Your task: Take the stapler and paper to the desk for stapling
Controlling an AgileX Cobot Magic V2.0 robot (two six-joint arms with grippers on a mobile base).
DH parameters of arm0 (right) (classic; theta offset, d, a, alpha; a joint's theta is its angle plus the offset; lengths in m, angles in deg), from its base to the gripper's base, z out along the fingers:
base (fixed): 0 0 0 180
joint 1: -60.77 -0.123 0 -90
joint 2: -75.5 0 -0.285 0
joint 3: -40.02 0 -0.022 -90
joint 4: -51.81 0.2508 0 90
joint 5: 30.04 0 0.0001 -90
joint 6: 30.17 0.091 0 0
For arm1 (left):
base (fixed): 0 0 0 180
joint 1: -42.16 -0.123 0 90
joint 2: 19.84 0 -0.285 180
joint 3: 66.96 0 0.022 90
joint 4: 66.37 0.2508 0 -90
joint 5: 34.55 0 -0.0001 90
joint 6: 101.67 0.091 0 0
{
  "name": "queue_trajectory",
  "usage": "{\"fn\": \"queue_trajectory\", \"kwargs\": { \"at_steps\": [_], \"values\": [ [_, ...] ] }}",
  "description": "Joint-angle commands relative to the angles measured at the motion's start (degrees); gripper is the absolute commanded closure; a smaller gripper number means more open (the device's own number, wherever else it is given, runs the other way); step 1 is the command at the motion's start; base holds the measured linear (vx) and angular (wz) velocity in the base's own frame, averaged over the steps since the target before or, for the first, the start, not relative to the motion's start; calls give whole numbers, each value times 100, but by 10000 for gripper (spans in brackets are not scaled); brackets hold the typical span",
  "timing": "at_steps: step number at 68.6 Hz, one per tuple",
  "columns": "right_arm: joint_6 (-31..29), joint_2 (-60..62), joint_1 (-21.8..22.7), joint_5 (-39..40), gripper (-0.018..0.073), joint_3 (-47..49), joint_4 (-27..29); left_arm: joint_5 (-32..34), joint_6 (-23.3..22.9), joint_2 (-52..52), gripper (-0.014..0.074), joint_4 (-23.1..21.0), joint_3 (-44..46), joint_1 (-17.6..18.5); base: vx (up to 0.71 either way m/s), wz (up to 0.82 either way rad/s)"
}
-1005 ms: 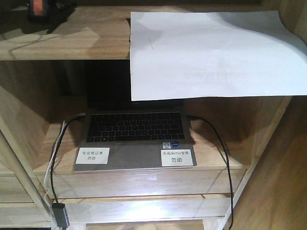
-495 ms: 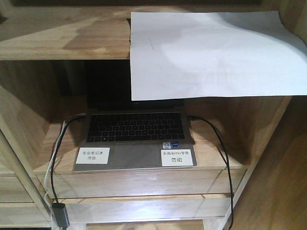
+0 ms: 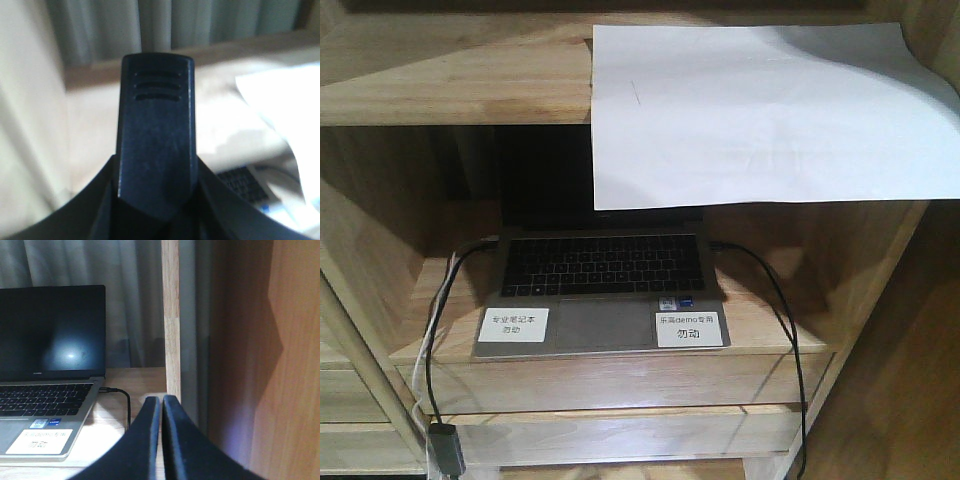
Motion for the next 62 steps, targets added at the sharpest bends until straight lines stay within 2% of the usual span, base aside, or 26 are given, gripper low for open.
{"fn": "queue_trajectory", "kwargs": {
  "at_steps": [1, 33, 49, 62],
  "values": [
    [-12, 88, 36, 432, 568, -17, -10, 863, -2, -555, 603, 8, -516, 16, 0, 0],
    [-12, 88, 36, 432, 568, -17, -10, 1342, -12, -3026, 603, -2, -3686, 16, 0, 0],
    [-12, 88, 36, 432, 568, -17, -10, 1452, -12, -3965, 603, -2, -4514, 16, 0, 0],
    [-12, 88, 36, 432, 568, -17, -10, 1405, -12, -4141, 603, 2, -4660, 16, 0, 0]
  ]
}}
